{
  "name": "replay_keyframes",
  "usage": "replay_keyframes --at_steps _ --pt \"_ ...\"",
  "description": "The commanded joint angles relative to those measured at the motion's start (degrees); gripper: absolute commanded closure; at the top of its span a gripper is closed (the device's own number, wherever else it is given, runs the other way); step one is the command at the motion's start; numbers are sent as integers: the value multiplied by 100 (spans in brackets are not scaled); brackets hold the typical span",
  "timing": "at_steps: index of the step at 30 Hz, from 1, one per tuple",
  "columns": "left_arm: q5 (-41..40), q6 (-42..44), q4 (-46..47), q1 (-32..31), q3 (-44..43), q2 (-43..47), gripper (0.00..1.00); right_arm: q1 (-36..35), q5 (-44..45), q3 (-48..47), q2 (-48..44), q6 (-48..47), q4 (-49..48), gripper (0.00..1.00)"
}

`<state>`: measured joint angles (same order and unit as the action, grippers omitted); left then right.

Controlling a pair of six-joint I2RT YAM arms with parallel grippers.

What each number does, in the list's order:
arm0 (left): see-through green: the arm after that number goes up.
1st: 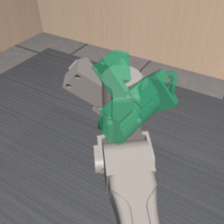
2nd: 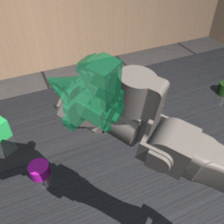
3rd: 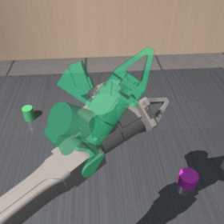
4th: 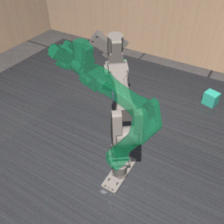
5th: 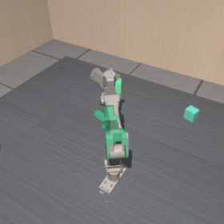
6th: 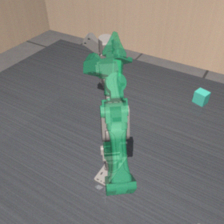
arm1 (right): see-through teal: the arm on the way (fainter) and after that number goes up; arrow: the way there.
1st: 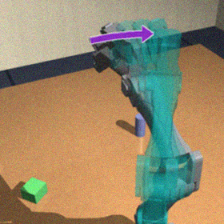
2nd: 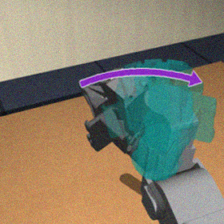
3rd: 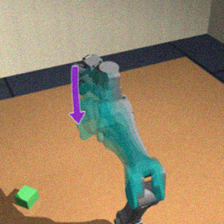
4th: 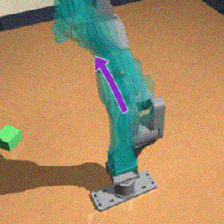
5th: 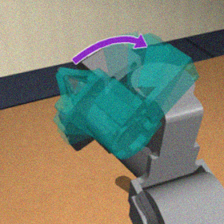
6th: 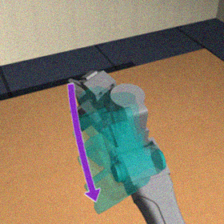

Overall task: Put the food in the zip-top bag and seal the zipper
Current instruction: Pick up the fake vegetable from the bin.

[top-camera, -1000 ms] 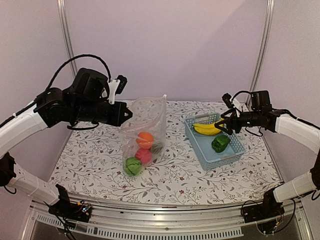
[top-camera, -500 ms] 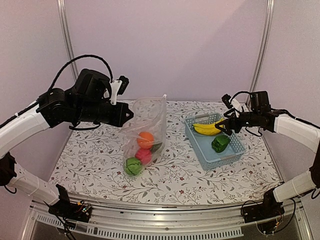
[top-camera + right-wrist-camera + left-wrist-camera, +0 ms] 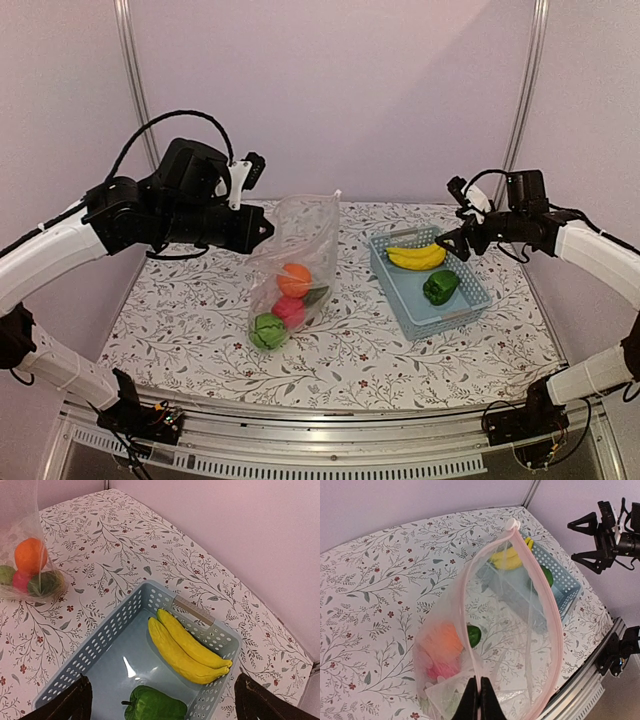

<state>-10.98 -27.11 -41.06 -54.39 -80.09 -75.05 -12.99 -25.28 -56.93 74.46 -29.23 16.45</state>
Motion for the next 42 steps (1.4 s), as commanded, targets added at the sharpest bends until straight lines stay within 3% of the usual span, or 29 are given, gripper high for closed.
replay_keyframes --at_steps 1,5,9,20,31,42 --pt "54 136 189 -77 -9 -28 100 29 -129 -533 242 -1079 1163 4" --pt "109 162 273 -73 56 -45 100 26 -42 -893 590 -1913 1889 14" --pt "166 136 266 -74 1 16 100 -41 313 -1147 761 -3014 2424 15" --pt "297 157 188 -72 -168 -242 100 -234 1554 -888 1314 -6244 2146 12" --pt "415 64 292 -76 -82 -215 100 -572 2486 -1614 2557 -6936 2552 12" --pt "473 64 291 -72 75 -90 100 -846 2450 -1932 3075 -6655 3054 13"
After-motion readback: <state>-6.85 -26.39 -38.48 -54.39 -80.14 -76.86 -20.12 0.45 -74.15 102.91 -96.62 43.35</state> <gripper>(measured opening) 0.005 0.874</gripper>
